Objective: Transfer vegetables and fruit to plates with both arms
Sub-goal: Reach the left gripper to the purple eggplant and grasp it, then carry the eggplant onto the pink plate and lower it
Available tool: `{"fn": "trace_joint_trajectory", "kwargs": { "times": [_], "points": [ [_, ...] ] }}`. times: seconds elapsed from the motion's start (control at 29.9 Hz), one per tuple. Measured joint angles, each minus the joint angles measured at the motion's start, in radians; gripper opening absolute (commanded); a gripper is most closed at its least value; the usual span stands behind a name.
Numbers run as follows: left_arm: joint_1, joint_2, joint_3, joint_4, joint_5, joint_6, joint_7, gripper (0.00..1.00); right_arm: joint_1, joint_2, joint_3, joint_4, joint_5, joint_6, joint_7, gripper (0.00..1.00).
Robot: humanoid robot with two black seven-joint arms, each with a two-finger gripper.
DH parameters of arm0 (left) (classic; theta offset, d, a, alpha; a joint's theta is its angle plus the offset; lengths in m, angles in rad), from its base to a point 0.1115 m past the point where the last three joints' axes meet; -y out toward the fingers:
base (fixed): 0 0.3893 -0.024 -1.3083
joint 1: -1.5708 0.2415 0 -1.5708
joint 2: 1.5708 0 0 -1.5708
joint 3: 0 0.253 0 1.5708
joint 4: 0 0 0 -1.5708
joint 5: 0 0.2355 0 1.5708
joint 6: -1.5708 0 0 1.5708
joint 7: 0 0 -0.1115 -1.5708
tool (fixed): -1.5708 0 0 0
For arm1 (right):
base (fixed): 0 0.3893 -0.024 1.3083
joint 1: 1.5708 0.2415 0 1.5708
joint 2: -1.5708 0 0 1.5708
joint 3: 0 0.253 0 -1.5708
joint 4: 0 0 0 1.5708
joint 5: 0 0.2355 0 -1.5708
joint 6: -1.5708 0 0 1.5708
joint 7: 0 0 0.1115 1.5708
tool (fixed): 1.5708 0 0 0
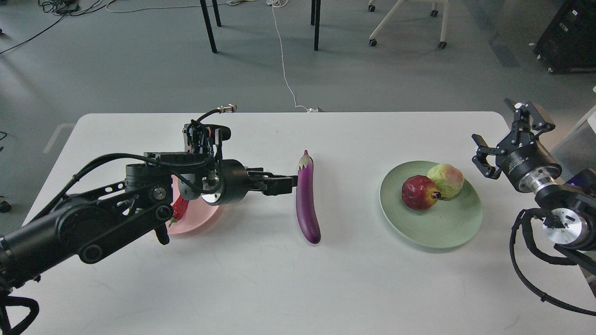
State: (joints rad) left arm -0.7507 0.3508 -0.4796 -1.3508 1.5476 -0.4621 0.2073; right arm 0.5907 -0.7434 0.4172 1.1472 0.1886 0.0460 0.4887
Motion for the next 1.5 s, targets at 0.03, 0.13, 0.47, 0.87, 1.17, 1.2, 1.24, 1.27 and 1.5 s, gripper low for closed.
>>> {"fn": "trace_joint_trajectory", "kwargs": {
  "times": [0.03,0.13,0.47,0.87,1.17,1.2,1.24,1.27,1.5],
  "points": [
    [-0.002,-0.035,0.001,0.03,0.009,0.0,0.005,1.0,0.0,0.0,0.0,0.0,0.0,0.0,0.0,0.97],
    [-0.01,-0.118,0.003,0.114,0.05,0.001,0.01,0.99,0.0,-0.004,0.0,0.0,0.0,0.0,0.0,0.97],
    [-0.03,-0.253,0.079,0.293,0.123,0.035,0.009,0.98,-0.004,-0.009,0.001,0.0,0.0,0.0,0.0,0.97],
    [-0.062,-0.308,0.155,0.343,0.123,0.057,0.053,0.3,-0.01,-0.022,0.004,0.005,0.0,0.0,0.0,0.97],
    [-0.056,-0.306,0.156,0.339,0.118,0.056,0.083,0.16,-0.013,-0.022,0.008,0.006,0.0,0.0,0.0,0.97],
    [-0.058,-0.302,0.155,0.335,0.115,0.056,0.084,0.16,-0.014,-0.022,0.008,0.006,0.0,0.0,0.0,0.97],
    [-0.06,-0.297,0.15,0.329,0.112,0.056,0.084,0.16,-0.014,-0.022,0.008,0.006,0.0,0.0,0.0,0.97],
    [-0.063,-0.29,0.145,0.319,0.11,0.056,0.084,0.17,-0.014,-0.022,0.008,0.006,0.0,0.0,0.0,0.97],
    [-0.106,-0.068,0.122,0.142,0.02,0.057,0.081,0.17,-0.014,-0.015,0.008,0.004,0.0,0.0,0.0,0.97]
  ]
}}
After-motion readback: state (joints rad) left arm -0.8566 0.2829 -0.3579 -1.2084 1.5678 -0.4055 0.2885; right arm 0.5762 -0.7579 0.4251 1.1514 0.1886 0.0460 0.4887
